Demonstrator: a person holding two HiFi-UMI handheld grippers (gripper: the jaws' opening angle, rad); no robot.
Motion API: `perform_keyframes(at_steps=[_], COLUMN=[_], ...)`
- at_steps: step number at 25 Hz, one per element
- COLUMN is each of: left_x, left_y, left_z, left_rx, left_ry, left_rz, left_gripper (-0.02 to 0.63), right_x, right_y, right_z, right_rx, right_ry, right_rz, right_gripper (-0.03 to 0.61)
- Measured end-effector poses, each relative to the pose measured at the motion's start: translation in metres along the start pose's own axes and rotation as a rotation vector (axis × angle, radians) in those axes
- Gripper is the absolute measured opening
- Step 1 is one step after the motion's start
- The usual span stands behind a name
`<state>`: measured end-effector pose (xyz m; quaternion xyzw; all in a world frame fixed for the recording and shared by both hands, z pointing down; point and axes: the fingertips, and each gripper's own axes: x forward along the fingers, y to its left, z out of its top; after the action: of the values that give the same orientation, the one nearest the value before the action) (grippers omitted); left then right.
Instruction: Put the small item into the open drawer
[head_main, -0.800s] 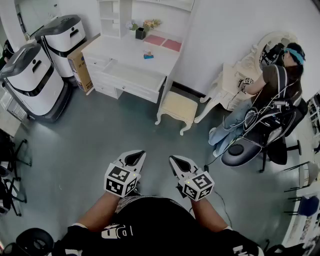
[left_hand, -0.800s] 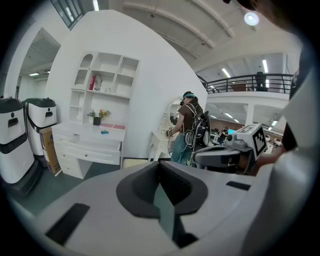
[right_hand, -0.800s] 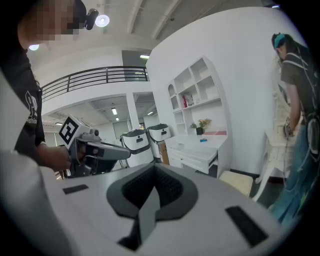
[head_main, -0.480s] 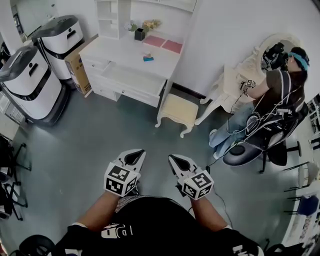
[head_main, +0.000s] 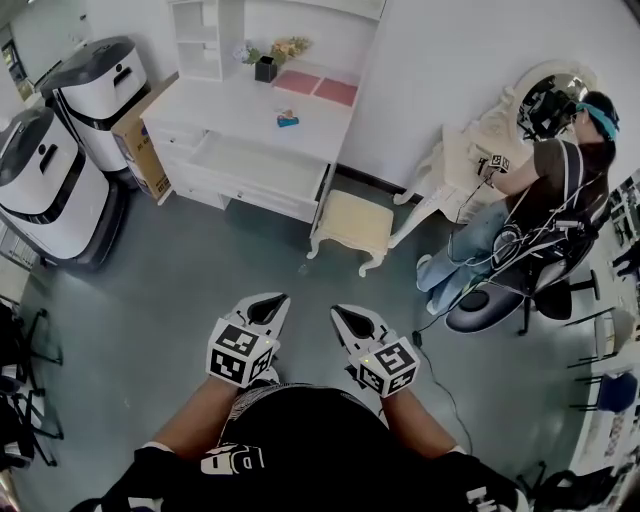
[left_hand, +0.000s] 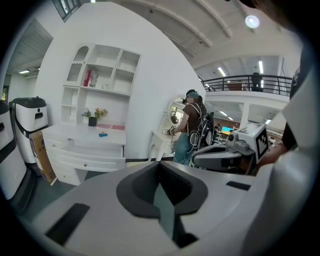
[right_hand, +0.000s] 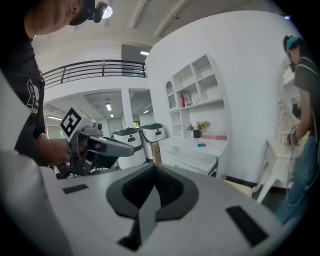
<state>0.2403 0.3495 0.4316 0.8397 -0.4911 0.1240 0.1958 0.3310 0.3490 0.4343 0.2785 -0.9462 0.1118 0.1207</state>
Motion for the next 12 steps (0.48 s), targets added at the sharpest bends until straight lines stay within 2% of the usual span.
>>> perform_keyframes(at_steps=[5, 12], left_x=[0.002, -0.008], left_y=[0.035, 0.087], left_z=[0.008, 0.008], left_rx=[0.007, 0.003], left_ry=[0.009, 0.016], left_rz=[-0.014, 0.002], left_gripper=[0.014, 0.014], right_x=[0.039, 0.091], right_y=[0.017, 0.024], right_z=[0.006, 0.024], right_rx=[-0.011, -0.002], right_ry=[0.02, 0.009], right_rz=[0.067, 0.06], right_gripper=[0.008, 0.008])
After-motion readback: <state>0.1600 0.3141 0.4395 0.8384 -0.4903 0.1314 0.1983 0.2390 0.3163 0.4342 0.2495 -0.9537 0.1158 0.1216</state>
